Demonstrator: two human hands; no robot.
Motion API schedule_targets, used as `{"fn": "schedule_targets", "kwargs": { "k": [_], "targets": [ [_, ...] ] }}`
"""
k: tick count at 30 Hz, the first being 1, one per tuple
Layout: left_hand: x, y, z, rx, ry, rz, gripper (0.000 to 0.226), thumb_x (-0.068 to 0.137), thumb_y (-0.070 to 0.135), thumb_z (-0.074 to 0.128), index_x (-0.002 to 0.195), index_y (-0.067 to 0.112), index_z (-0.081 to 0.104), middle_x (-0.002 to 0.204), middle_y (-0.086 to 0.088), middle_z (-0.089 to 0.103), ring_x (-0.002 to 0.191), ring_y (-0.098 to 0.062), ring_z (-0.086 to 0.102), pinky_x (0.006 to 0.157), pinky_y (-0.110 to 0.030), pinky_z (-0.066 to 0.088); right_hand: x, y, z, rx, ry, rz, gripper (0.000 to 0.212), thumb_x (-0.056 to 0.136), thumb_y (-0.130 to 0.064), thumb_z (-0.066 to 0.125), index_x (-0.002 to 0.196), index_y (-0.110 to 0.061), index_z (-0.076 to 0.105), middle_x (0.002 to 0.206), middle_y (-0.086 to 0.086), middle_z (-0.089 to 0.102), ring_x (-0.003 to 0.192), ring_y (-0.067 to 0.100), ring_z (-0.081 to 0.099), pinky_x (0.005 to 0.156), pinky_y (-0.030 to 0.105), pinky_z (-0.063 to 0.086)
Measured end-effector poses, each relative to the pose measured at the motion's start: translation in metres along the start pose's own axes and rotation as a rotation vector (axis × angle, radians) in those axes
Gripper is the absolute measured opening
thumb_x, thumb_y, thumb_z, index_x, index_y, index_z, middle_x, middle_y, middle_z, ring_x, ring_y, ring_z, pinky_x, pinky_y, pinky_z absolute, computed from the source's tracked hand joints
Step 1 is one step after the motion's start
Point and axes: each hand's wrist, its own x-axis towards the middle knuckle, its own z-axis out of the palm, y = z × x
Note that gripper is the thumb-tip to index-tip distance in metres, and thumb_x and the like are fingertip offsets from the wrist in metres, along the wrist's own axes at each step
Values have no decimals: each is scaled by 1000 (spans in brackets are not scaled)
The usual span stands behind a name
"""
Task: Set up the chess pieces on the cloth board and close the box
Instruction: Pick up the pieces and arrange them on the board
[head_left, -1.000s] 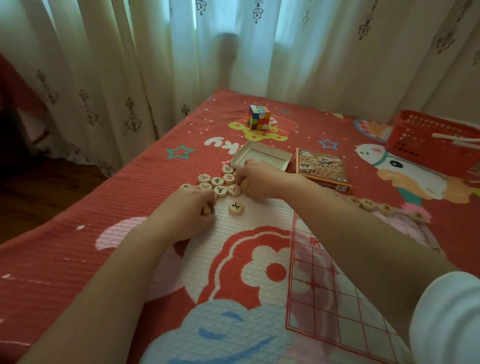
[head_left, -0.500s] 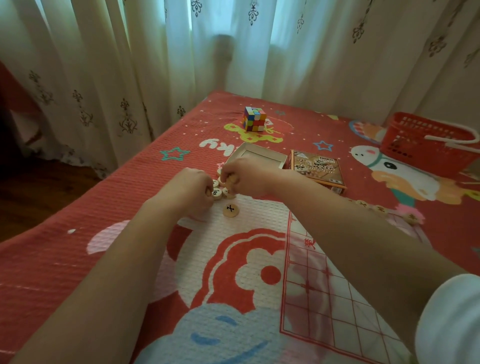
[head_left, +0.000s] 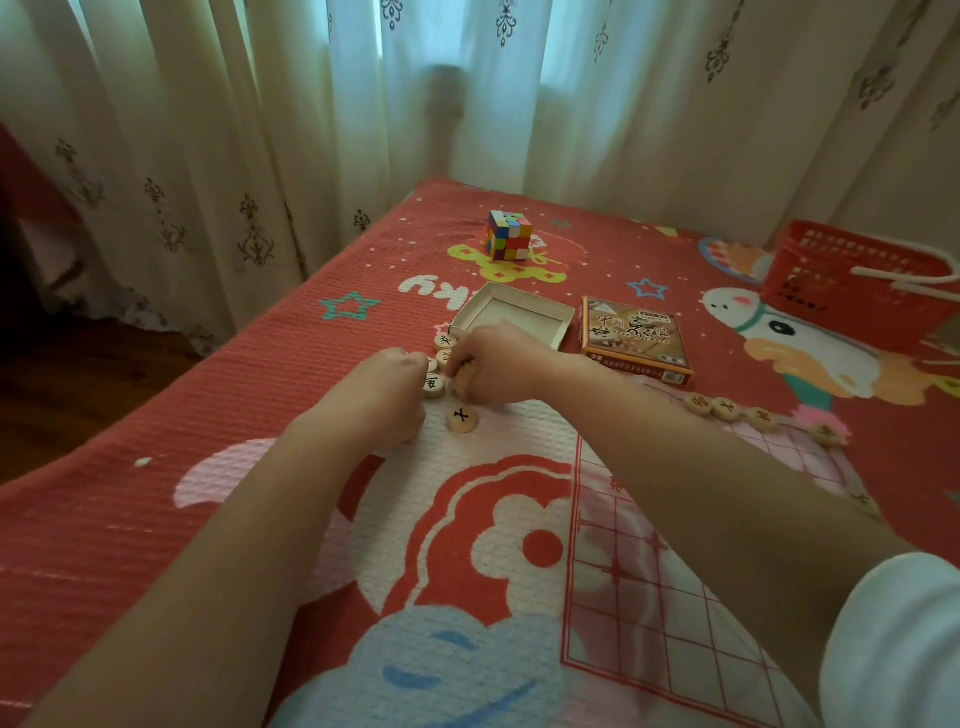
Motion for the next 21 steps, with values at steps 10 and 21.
{"fn": "schedule_targets", "kwargs": {
  "k": [10,21],
  "targets": [
    [-8,7,-23,-1843,-85,-374,12,90,3,50,91,1,61,82,-15,66,71,-21,69,56,-18,57,-21,17,-22,343,256,-88,25,76,-15,72,101,-17,69,88,-12,64,84,6,58,80,21,45],
    [-6,9,-19,-2380,-189,-623,22,91,7,46,84,-9,59,80,-18,64,54,-24,68,56,-30,58,-19,-3,-26,529,385,-254,31,70,-13,77,100,-16,69,89,-4,68,83,10,62,78,32,51]
  ]
}}
